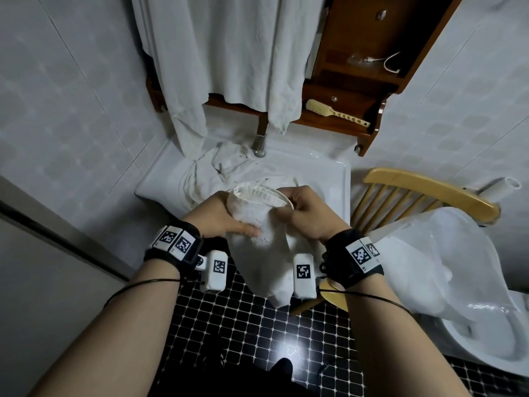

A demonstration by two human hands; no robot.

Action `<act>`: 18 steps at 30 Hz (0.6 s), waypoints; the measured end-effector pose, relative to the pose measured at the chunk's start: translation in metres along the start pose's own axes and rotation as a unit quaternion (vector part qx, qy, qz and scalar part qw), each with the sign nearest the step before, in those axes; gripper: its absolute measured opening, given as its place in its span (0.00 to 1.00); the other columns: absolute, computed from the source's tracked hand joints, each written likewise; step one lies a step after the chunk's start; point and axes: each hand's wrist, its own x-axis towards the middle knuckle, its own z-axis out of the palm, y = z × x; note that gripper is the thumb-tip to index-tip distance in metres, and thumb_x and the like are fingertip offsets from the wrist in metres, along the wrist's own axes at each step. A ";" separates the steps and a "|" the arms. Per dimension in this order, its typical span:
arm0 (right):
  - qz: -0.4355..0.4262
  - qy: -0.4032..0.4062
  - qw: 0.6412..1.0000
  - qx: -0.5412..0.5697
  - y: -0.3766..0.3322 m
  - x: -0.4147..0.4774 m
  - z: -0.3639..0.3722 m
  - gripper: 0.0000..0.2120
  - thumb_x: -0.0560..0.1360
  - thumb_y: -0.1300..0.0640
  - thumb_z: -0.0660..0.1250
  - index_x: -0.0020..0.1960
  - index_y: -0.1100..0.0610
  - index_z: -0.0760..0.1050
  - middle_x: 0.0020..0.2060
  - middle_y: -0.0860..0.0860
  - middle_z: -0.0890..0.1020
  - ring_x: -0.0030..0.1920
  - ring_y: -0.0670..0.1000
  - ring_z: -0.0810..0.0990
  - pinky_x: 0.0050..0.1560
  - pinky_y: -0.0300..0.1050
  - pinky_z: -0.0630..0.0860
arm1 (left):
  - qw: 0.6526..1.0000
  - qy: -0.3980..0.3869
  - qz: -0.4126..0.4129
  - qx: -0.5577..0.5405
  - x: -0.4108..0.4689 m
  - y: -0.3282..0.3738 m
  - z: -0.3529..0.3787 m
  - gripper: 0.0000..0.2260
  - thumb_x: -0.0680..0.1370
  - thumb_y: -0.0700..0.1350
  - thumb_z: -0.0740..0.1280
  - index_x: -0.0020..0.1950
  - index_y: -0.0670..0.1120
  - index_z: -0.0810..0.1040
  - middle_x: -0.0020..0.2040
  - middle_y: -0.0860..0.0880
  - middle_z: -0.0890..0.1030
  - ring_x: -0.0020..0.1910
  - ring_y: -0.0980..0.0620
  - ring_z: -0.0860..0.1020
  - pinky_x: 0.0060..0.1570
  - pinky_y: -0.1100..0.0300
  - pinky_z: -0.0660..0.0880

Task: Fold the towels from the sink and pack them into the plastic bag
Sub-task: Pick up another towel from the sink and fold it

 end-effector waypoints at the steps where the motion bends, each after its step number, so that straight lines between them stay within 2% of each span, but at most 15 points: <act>1: 0.002 0.010 0.999 -0.048 0.001 0.004 -0.002 0.03 0.74 0.62 0.68 0.44 0.56 0.79 0.34 0.50 0.81 0.36 0.46 0.76 0.38 0.45 0.74 | 1.000 0.010 0.014 -0.008 0.000 0.002 0.004 0.26 0.63 0.51 0.87 0.58 0.51 0.86 0.52 0.56 0.88 0.55 0.58 0.86 0.63 0.52 0.81; 2: 0.018 0.020 0.993 -0.116 0.003 0.006 -0.002 0.02 0.73 0.59 0.69 0.42 0.55 0.77 0.35 0.50 0.81 0.38 0.48 0.78 0.40 0.45 0.72 | 0.999 0.025 0.028 -0.016 0.000 0.003 0.007 0.23 0.65 0.50 0.87 0.57 0.50 0.86 0.52 0.57 0.88 0.54 0.59 0.85 0.63 0.53 0.80; 4: 0.087 0.010 0.962 -0.258 0.007 0.010 -0.001 0.06 0.73 0.56 0.71 0.43 0.53 0.73 0.41 0.53 0.82 0.46 0.56 0.82 0.44 0.44 0.72 | 0.997 0.052 0.047 -0.019 0.002 0.007 0.007 0.20 0.67 0.49 0.86 0.57 0.50 0.86 0.51 0.57 0.88 0.53 0.61 0.85 0.61 0.57 0.80; 6: 0.123 -0.012 0.933 -0.338 0.010 0.015 0.005 0.03 0.75 0.59 0.69 0.46 0.56 0.74 0.50 0.59 0.82 0.54 0.62 0.81 0.47 0.47 0.72 | 0.994 0.088 0.065 0.003 0.006 0.010 0.001 0.19 0.67 0.49 0.86 0.55 0.50 0.87 0.50 0.56 0.88 0.52 0.60 0.85 0.59 0.56 0.81; 7: 0.121 0.007 0.928 -0.352 0.009 0.020 0.009 0.01 0.75 0.60 0.67 0.47 0.57 0.76 0.50 0.60 0.82 0.54 0.64 0.81 0.47 0.49 0.72 | 0.992 0.110 0.068 0.015 0.008 0.010 -0.006 0.19 0.67 0.50 0.86 0.55 0.50 0.87 0.49 0.56 0.88 0.52 0.60 0.85 0.57 0.56 0.81; 8: 0.113 0.044 0.929 -0.350 0.007 0.024 0.013 0.02 0.75 0.60 0.66 0.44 0.58 0.76 0.47 0.61 0.82 0.52 0.66 0.81 0.45 0.50 0.71 | 0.989 0.132 0.061 0.023 0.009 0.009 -0.013 0.20 0.66 0.51 0.86 0.54 0.51 0.87 0.48 0.57 0.88 0.51 0.61 0.85 0.56 0.57 0.82; 10: 0.088 0.128 0.939 -0.308 -0.006 0.033 0.022 0.09 0.73 0.61 0.65 0.36 0.54 0.69 0.36 0.60 0.79 0.44 0.67 0.80 0.39 0.51 0.67 | 0.986 0.162 0.042 0.018 0.010 0.006 -0.025 0.22 0.64 0.56 0.86 0.53 0.51 0.86 0.47 0.57 0.88 0.49 0.60 0.85 0.53 0.56 0.82; 12: 0.047 0.171 0.953 -0.245 -0.024 0.043 0.034 0.07 0.71 0.57 0.62 0.35 0.53 0.67 0.33 0.58 0.77 0.42 0.67 0.78 0.38 0.50 0.65 | 0.981 0.191 0.040 -0.014 0.008 0.002 -0.037 0.21 0.64 0.56 0.86 0.53 0.51 0.86 0.47 0.57 0.88 0.48 0.61 0.85 0.52 0.57 0.82; 13: 0.031 0.183 0.959 -0.215 -0.031 0.047 0.040 0.06 0.71 0.53 0.60 0.37 0.52 0.68 0.34 0.58 0.79 0.42 0.67 0.78 0.38 0.50 0.65 | 0.977 0.208 0.043 -0.033 0.005 0.003 -0.043 0.19 0.65 0.54 0.86 0.52 0.51 0.86 0.47 0.57 0.88 0.48 0.62 0.85 0.51 0.58 0.82; 14: 0.010 0.200 0.961 -0.189 -0.037 0.050 0.046 0.08 0.72 0.48 0.59 0.39 0.52 0.69 0.36 0.58 0.80 0.42 0.67 0.78 0.38 0.51 0.68 | 0.972 0.225 0.048 -0.045 0.003 0.004 -0.048 0.18 0.66 0.53 0.86 0.52 0.52 0.86 0.46 0.57 0.88 0.47 0.63 0.85 0.50 0.60 0.81; 16: -0.029 0.218 0.960 -0.173 -0.045 0.054 0.054 0.20 0.74 0.33 0.60 0.47 0.50 0.74 0.38 0.55 0.83 0.42 0.64 0.81 0.38 0.52 0.75 | 0.966 0.247 0.054 -0.053 0.002 0.005 -0.060 0.17 0.67 0.53 0.85 0.51 0.51 0.87 0.45 0.56 0.88 0.46 0.61 0.86 0.49 0.57 0.83; 18: -0.066 0.204 0.952 -0.218 -0.053 0.060 0.060 0.34 0.70 0.23 0.65 0.63 0.48 0.74 0.43 0.52 0.86 0.44 0.60 0.85 0.41 0.52 0.81 | 0.963 0.259 0.048 -0.058 0.000 0.004 -0.074 0.16 0.67 0.53 0.85 0.50 0.50 0.87 0.44 0.55 0.88 0.45 0.58 0.86 0.49 0.53 0.84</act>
